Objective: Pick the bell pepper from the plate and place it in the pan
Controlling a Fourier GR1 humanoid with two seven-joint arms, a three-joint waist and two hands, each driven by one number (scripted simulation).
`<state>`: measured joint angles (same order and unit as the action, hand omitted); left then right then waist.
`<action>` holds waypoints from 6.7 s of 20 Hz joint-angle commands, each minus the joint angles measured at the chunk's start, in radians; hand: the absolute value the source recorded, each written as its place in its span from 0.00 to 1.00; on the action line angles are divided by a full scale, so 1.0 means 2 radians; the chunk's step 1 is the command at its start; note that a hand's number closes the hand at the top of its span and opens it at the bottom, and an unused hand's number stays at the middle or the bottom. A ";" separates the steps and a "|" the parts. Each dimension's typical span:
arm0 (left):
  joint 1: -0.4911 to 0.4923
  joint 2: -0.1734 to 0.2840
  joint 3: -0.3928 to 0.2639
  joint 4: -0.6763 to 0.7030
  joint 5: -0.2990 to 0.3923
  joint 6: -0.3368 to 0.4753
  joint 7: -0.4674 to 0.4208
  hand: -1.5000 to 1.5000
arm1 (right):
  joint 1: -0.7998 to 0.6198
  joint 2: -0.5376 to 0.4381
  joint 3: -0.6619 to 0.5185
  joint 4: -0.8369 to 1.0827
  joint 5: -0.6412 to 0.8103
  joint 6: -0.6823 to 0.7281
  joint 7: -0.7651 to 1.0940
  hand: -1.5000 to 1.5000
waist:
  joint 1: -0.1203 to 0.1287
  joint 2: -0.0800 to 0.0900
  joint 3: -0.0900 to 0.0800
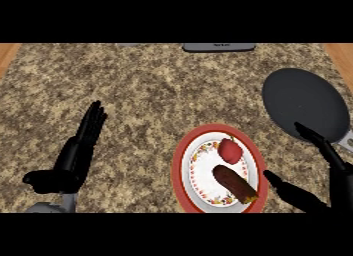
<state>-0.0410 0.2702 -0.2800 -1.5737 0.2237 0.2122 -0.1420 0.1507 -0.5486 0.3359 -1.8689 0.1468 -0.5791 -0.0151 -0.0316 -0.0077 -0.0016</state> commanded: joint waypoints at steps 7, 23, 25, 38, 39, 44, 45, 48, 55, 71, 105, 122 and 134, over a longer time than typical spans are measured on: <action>-0.003 -0.016 -0.006 0.018 -0.013 -0.020 -0.029 0.50 | -0.024 -0.088 0.015 -0.098 0.140 0.088 0.234 0.00 | 0.020 0.005 -0.001; 0.001 -0.029 -0.014 -0.006 -0.031 -0.013 0.007 0.50 | -0.227 0.002 0.149 0.077 0.195 0.357 0.462 0.00 | 0.027 0.005 0.001; -0.011 -0.045 -0.012 -0.010 -0.035 0.002 0.025 0.50 | -0.238 0.042 0.165 0.086 0.212 0.373 0.497 0.00 | 0.022 0.004 0.001; -0.009 -0.053 0.034 0.003 -0.051 -0.046 0.025 0.50 | -0.211 0.101 0.067 0.132 0.273 0.405 0.423 0.00 | 0.016 0.004 0.001; -0.009 -0.066 0.028 0.002 -0.063 -0.040 0.020 0.50 | -0.202 0.125 0.078 0.156 0.304 0.385 0.419 0.00 | 0.017 0.004 0.001; -0.014 -0.075 0.032 -0.017 -0.076 -0.042 0.048 0.50 | -0.208 0.167 0.062 0.191 0.331 0.379 0.397 0.00 | 0.017 0.004 0.001; 0.022 -0.087 0.017 -0.015 -0.089 -0.038 0.015 0.50 | -0.206 0.159 0.048 0.180 0.331 0.395 0.388 0.00 | 0.017 0.004 0.001; 0.019 -0.081 0.029 -0.029 -0.088 -0.050 0.030 0.50 | -0.200 0.186 0.046 0.197 0.348 0.391 0.393 0.00 | 0.017 0.004 0.001; 0.027 -0.061 0.056 -0.043 -0.062 -0.085 0.033 0.50 | -0.223 0.191 0.019 0.316 0.359 0.360 0.331 0.00 | 0.019 0.004 0.001; -0.008 -0.112 0.047 0.033 -0.108 -0.059 0.002 0.50 | -0.224 0.163 0.035 0.299 0.451 0.341 0.272 1.00 | 0.015 0.004 0.001; 0.004 -0.087 0.077 0.007 -0.084 -0.106 0.015 0.50 | -0.132 0.104 -0.234 0.131 0.197 0.208 0.014 1.00 | 0.020 0.006 0.001; -0.015 -0.113 0.055 -0.022 -0.114 -0.079 0.048 0.50 | -0.390 0.022 -0.388 0.628 0.155 0.071 -0.271 1.00 | 0.036 0.011 0.003; -0.037 -0.112 0.054 -0.008 -0.102 -0.103 0.045 0.50 | -0.474 0.030 -0.315 0.801 0.228 0.220 -0.190 0.00 | 0.055 0.018 0.003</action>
<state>-0.0838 0.0394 -0.1842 -1.5764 0.0005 0.0224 -0.0811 -0.7491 -0.5266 -0.3050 -0.3533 0.5995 -0.2018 -0.3813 0.0747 0.0266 0.0038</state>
